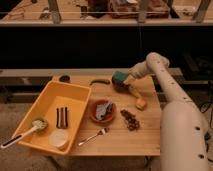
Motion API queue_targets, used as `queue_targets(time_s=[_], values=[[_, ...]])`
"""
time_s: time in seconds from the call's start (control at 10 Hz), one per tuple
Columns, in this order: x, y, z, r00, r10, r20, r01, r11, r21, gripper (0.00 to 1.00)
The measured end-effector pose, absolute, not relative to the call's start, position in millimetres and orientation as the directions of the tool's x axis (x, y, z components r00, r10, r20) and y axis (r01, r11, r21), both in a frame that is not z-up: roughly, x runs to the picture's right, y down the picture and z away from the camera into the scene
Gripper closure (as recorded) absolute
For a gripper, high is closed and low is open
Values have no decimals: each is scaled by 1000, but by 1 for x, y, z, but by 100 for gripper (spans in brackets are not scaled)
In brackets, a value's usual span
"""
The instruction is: Wipe purple bowl with sponge
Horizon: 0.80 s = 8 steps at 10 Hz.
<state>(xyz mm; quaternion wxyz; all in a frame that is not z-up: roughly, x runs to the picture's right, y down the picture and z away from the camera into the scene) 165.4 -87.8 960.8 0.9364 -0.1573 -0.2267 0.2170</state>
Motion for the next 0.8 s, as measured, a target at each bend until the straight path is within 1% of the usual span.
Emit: queue_targets(time_s=[0.4,0.8], values=[[182,-102,965,804,494,331,-368,851,-374,100],[167,-108,975,809,483,334,-353,855,-381,100]])
